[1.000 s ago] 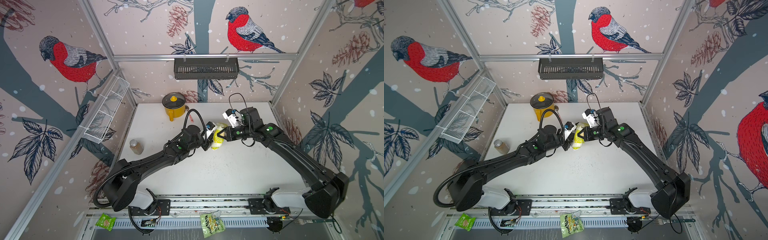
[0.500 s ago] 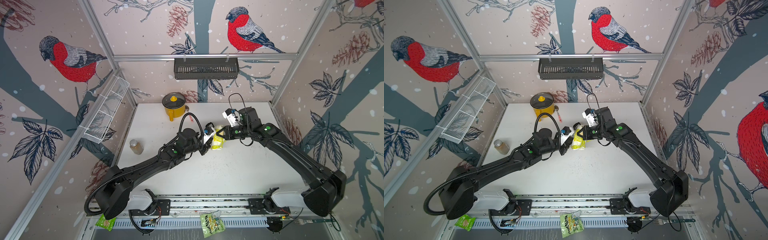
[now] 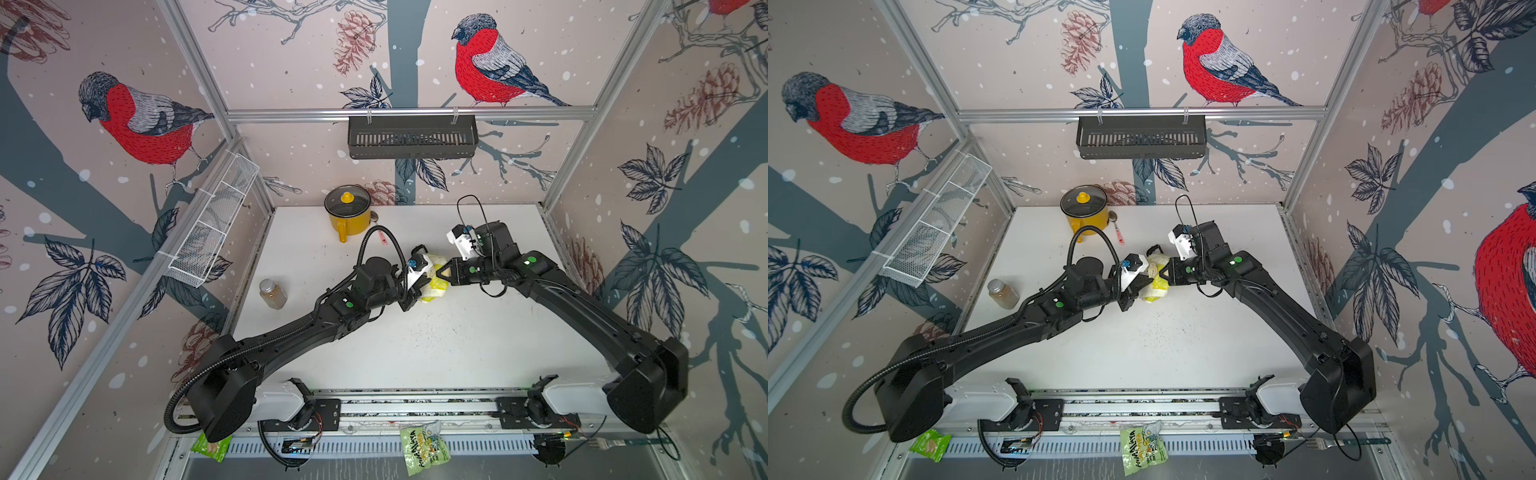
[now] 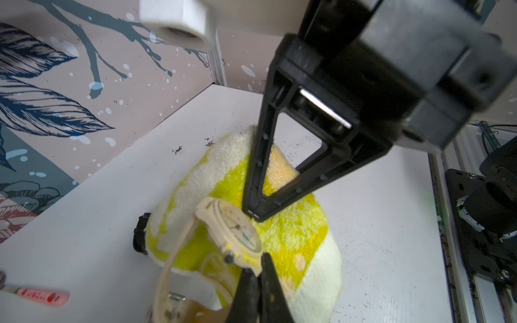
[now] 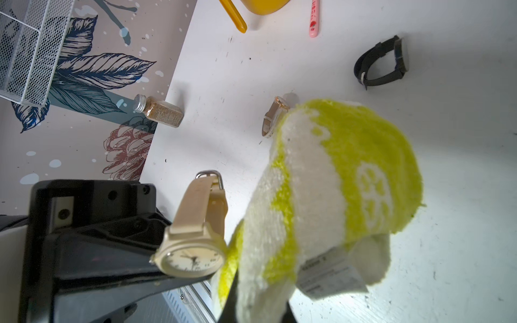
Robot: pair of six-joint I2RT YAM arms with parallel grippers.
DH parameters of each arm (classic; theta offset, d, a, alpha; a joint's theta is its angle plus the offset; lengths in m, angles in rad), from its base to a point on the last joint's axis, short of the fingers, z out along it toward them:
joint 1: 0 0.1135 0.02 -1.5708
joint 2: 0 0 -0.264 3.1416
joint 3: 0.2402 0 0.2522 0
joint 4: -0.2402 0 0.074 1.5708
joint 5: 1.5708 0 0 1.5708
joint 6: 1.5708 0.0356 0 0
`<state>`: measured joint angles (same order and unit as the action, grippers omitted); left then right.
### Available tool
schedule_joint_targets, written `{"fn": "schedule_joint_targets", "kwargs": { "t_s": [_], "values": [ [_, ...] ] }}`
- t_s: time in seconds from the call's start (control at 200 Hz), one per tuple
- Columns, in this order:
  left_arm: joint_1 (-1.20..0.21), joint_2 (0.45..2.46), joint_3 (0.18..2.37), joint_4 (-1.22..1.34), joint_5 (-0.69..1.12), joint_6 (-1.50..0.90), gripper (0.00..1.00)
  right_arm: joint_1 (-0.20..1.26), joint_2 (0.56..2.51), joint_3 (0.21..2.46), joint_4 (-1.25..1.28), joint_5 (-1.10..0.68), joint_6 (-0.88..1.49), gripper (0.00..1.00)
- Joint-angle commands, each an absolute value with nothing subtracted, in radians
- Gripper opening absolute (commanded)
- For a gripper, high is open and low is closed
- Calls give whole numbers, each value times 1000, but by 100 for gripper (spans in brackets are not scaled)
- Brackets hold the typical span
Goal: Wipe the watch dial
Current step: Wipe the dirt from the watch dial.
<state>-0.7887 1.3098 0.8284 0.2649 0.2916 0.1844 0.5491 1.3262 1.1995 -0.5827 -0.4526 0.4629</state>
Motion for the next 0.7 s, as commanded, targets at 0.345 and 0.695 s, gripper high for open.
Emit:
{"fn": "schedule_joint_targets", "kwargs": {
  "t_s": [0.345,0.695],
  "values": [
    [-788,1391,890,351,216,190,0,536,1257,1328,-725,-420,413,5],
    [-788,1317,732,475,124,196,0,548,1144,1148,-650,-321,424,5]
  ]
}}
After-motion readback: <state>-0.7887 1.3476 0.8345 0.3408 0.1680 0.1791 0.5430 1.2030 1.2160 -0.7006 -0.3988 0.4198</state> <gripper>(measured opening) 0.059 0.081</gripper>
